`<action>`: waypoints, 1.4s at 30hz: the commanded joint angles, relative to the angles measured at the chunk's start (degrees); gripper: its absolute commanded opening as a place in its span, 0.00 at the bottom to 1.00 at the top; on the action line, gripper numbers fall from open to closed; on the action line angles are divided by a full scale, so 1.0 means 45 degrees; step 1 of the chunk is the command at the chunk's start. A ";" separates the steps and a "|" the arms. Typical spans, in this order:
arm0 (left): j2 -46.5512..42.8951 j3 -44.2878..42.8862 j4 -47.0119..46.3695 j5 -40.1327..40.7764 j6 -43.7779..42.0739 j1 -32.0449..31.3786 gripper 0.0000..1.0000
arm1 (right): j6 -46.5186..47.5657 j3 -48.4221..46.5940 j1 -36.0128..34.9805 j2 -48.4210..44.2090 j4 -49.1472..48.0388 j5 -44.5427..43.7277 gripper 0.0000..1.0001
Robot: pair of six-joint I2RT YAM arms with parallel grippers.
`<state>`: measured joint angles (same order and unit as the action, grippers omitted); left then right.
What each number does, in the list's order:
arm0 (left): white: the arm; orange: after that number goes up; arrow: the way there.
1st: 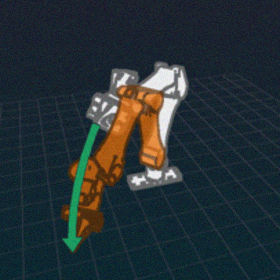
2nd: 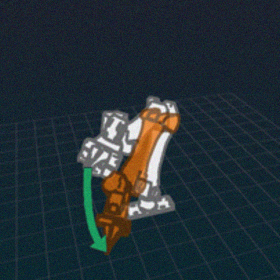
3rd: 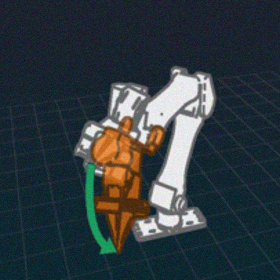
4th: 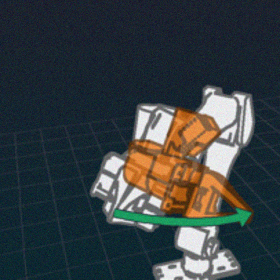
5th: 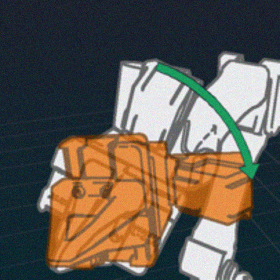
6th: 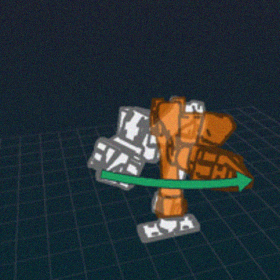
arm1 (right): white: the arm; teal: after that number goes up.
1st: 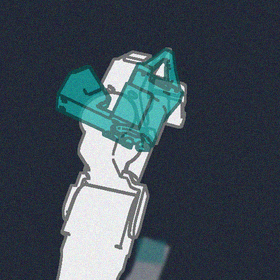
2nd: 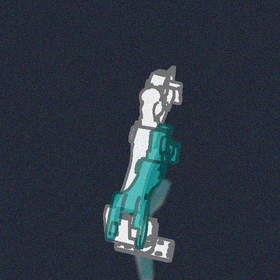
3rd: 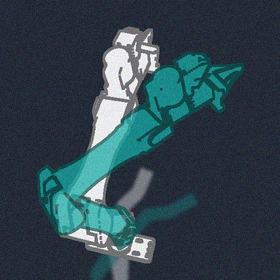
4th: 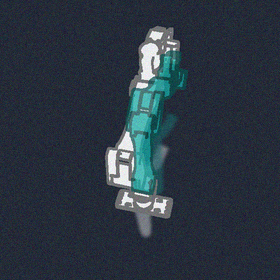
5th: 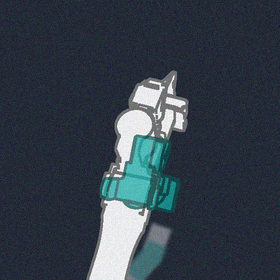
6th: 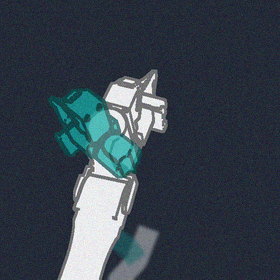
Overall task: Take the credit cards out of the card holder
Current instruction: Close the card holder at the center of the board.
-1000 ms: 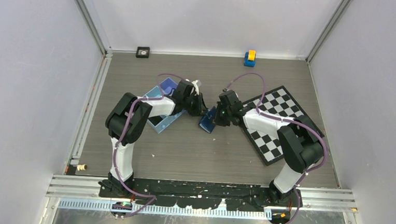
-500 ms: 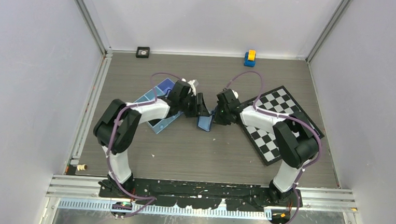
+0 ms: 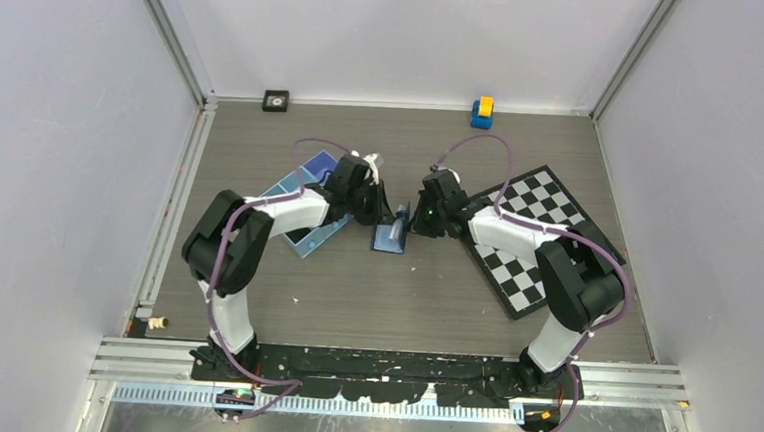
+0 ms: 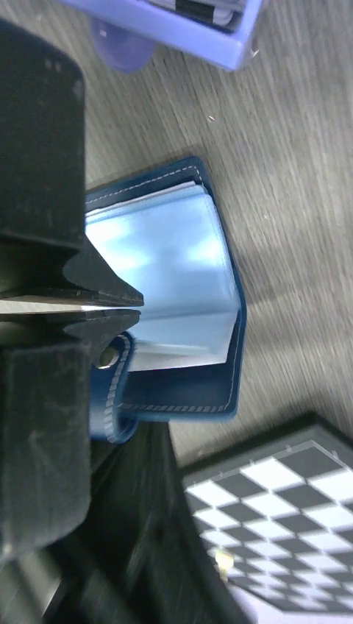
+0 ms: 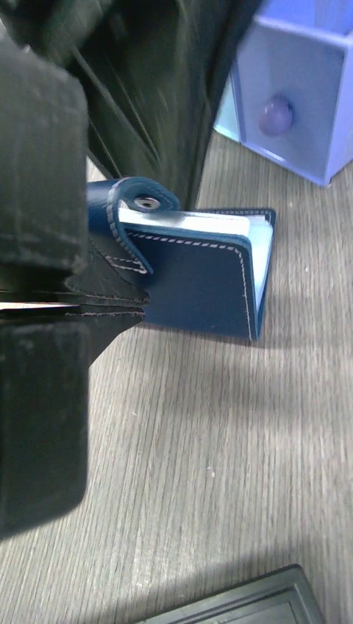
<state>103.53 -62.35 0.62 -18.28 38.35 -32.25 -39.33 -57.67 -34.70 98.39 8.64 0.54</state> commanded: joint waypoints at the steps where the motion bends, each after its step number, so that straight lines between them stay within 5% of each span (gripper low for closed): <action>1: 0.1021 -0.0680 0.0290 -0.0918 0.0026 -0.0040 0.05 | 0.0352 0.0098 -0.0009 -0.0762 -0.0956 0.0294 0.00; 12: -0.2538 0.0511 0.1265 0.2118 -0.0875 -0.0012 0.04 | 0.0706 -0.0833 -0.0471 0.0565 -0.1378 0.1032 0.00; 20: -0.4714 0.2284 -0.0366 0.3285 -0.0962 -0.0040 0.01 | 0.0444 -0.2059 -0.0489 0.2269 0.0004 0.0866 0.00; 33: -0.1441 -0.0341 0.1320 0.1473 -0.2338 -0.1012 0.01 | 0.0281 -0.1062 -0.0506 0.1159 -0.1590 0.1647 0.00; 42: 0.0405 -0.0939 0.2079 0.1860 -0.1563 0.0091 0.00 | -0.0176 0.0354 -0.0131 -0.0927 -0.1366 -0.1579 0.01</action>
<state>102.85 -64.77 8.03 -9.54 29.61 -35.31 -38.33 -58.17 -36.40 100.92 4.32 1.17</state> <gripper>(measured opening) 0.007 0.016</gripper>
